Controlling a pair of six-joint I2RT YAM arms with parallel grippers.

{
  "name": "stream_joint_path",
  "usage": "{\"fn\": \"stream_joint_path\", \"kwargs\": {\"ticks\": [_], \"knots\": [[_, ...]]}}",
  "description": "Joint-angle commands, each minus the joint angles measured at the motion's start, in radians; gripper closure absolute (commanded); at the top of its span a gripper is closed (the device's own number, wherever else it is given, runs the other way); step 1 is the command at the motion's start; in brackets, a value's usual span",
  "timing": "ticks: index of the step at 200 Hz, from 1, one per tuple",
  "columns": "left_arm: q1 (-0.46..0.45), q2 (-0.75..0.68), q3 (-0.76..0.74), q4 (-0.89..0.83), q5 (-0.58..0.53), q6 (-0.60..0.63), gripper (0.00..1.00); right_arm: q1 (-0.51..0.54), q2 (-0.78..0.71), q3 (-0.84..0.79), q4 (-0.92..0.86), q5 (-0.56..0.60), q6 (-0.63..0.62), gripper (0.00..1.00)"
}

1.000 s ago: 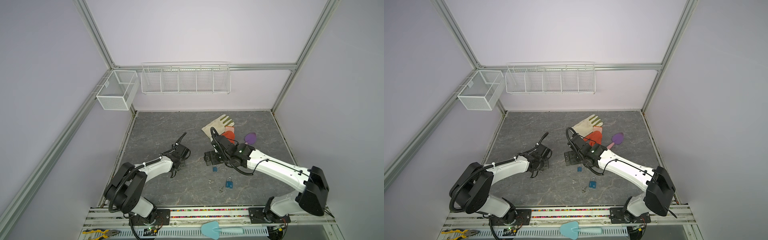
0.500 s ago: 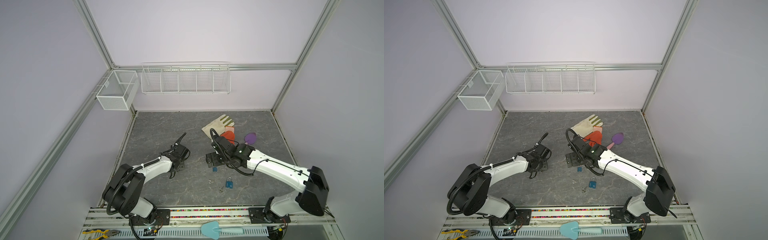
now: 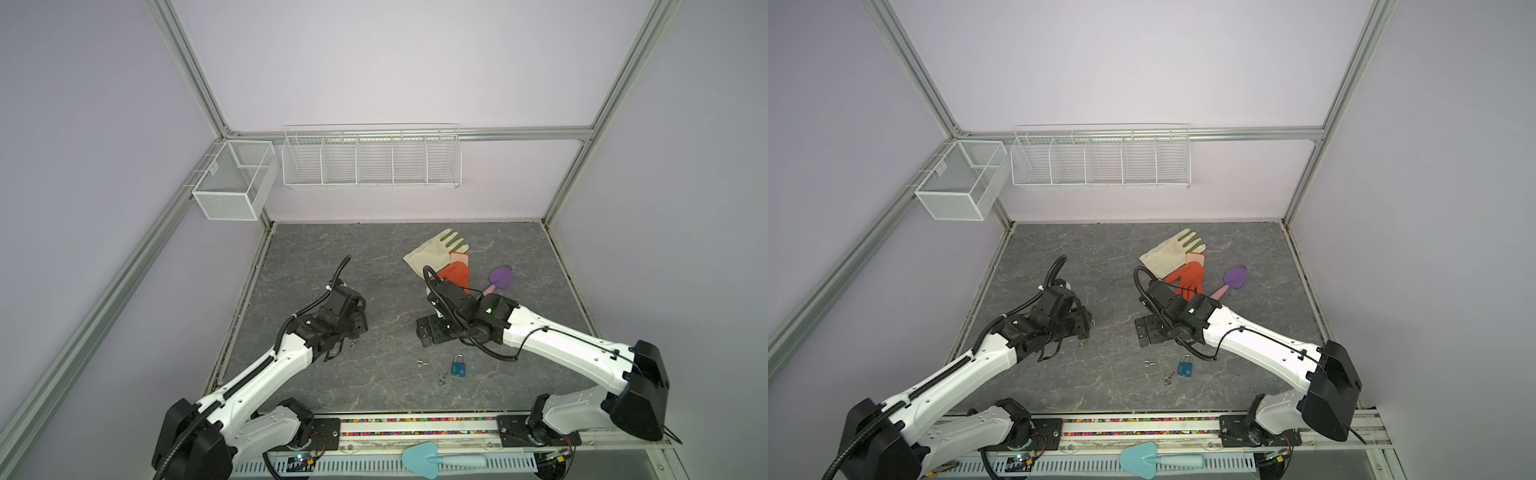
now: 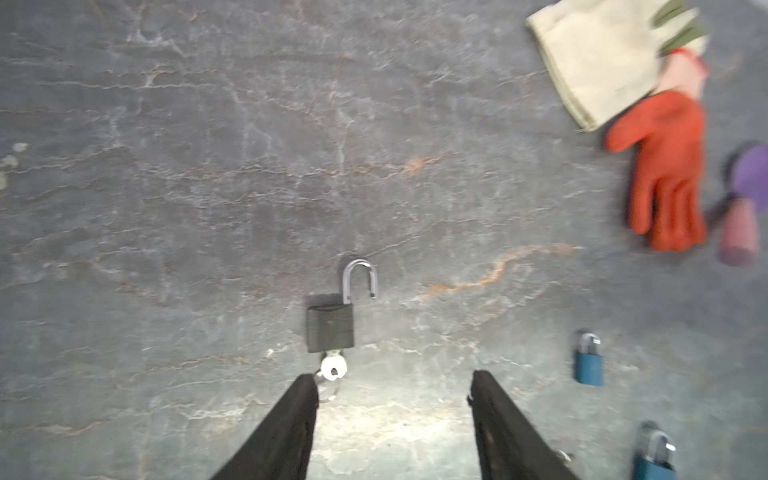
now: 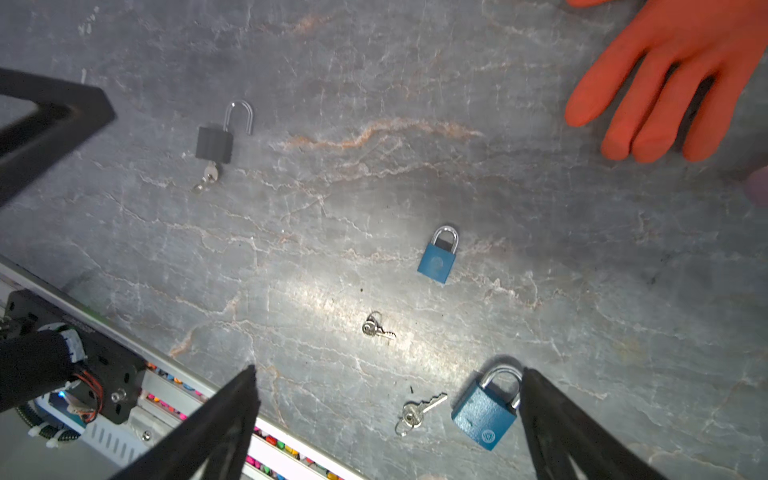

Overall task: Unlock with the key
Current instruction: 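Set the dark grey padlock down with the left gripper while the right nears a key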

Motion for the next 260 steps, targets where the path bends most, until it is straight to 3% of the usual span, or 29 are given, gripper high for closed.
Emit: {"fn": "stream_joint_path", "kwargs": {"ticks": [1,51,107,125,173,260], "knots": [[-0.033,-0.077,-0.051,0.045,0.089,-0.049,0.4,0.038,-0.02,-0.057,-0.047,-0.019,0.094,0.03],[-0.163,-0.13,-0.086,0.108,0.08,-0.122,0.41,0.124,-0.011,-0.165,0.023,-0.038,0.229,0.15],[-0.179,-0.146,-0.123,0.176,0.066,-0.144,0.41,0.141,0.071,-0.19,0.125,-0.015,0.427,0.25],[-0.18,-0.162,-0.134,0.183,0.051,-0.141,0.41,0.142,0.112,-0.179,0.196,-0.04,0.404,0.3],[-0.18,-0.195,-0.148,0.17,0.04,-0.126,0.41,0.127,0.203,-0.145,0.188,-0.027,0.318,0.43],[-0.179,-0.223,-0.168,0.172,0.023,-0.145,0.41,0.108,0.288,-0.109,0.201,-0.068,0.212,0.56]]}}
